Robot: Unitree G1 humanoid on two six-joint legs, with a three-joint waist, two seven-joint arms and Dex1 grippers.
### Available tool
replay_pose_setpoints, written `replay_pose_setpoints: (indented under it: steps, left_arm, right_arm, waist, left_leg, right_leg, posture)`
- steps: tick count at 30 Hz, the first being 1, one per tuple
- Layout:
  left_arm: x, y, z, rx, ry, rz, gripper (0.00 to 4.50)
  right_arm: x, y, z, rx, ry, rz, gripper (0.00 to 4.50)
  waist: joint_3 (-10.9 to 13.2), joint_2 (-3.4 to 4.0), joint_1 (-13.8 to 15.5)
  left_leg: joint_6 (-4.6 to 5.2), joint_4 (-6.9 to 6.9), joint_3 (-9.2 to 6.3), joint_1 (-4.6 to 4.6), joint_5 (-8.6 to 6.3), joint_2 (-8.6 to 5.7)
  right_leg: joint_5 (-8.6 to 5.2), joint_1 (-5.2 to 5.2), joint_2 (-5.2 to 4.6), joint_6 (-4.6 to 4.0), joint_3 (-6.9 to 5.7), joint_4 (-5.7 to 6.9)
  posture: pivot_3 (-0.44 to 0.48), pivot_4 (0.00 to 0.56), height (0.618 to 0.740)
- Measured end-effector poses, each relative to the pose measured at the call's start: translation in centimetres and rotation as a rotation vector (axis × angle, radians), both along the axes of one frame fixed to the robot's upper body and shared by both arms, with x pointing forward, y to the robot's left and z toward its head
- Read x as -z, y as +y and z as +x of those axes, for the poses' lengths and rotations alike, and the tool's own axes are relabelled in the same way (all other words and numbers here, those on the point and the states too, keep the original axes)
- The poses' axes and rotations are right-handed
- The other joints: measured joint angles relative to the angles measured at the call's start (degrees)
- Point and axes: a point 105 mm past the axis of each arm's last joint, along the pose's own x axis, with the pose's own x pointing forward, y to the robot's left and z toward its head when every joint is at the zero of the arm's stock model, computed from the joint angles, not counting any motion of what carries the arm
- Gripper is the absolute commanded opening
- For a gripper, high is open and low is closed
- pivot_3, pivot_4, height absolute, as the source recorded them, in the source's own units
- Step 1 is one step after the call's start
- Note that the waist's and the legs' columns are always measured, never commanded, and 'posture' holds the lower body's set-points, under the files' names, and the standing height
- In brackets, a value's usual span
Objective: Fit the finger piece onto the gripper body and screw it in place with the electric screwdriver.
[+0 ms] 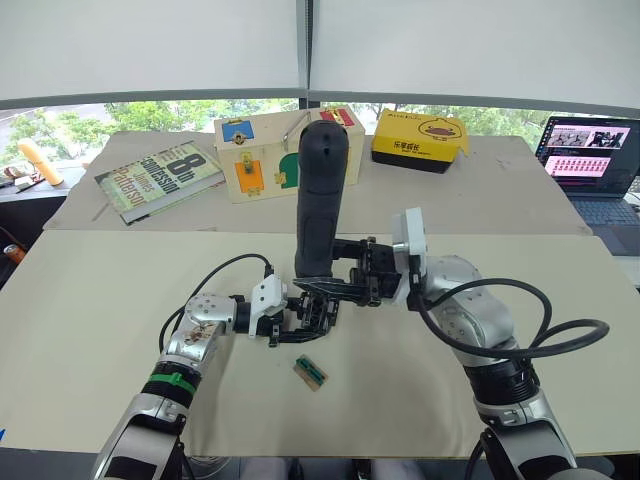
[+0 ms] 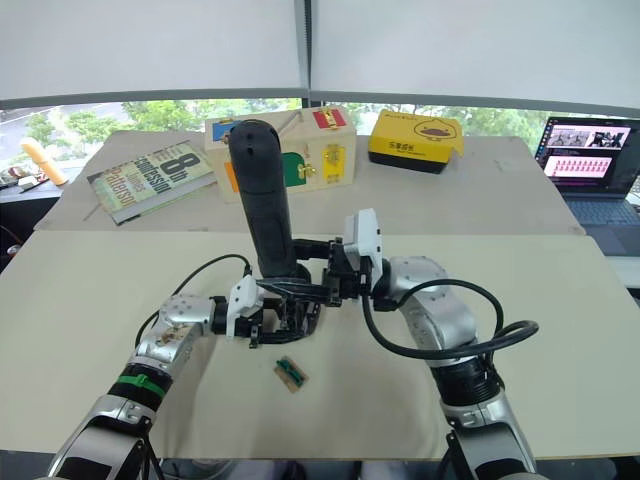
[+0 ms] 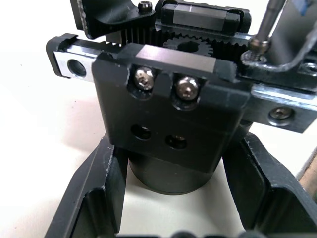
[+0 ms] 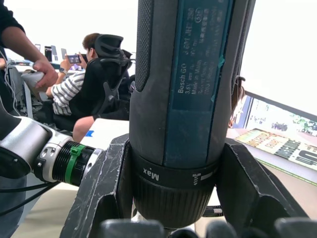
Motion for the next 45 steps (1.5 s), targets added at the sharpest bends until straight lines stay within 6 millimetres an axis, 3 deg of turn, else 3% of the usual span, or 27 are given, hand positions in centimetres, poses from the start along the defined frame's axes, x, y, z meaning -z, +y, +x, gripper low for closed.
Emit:
replay_pose_setpoints:
  steps: [38,43,45]
  left_arm:
    - [0.1,0.0,-0.1,-0.011,-0.008,-0.012,2.28]
    - [0.2,-0.1,-0.1,-0.012,-0.013,-0.012,2.28]
    - [0.2,-0.1,-0.1,-0.010,-0.016,-0.011,2.28]
  right_arm:
    - [-0.9,0.5,-0.1,-0.050,0.007,0.010,1.95]
    - [-4.0,0.6,-0.9,-0.113,-0.077,0.093,1.95]
    - [-4.3,0.5,-1.1,-0.122,-0.092,0.099,1.95]
  waist:
    - [-0.1,-0.02,0.0]
    - [-0.1,-0.02,0.1]
    - [-0.1,-0.02,0.1]
  left_leg:
    - [0.02,0.00,-0.11,-0.30,0.00,0.03]
    - [0.02,0.00,-0.17,-0.31,0.00,0.02]
    - [0.02,0.00,-0.18,-0.29,0.00,0.02]
  right_leg:
    - [0.02,-0.27,-0.02,-0.03,-0.06,0.00]
    - [0.02,-0.21,-0.01,-0.03,-0.13,-0.02]
    - [0.02,-0.17,-0.01,-0.02,-0.13,-0.05]
  posture:
    - [0.000,0.150,0.740]
    - [0.000,0.150,0.740]
    - [0.000,0.150,0.740]
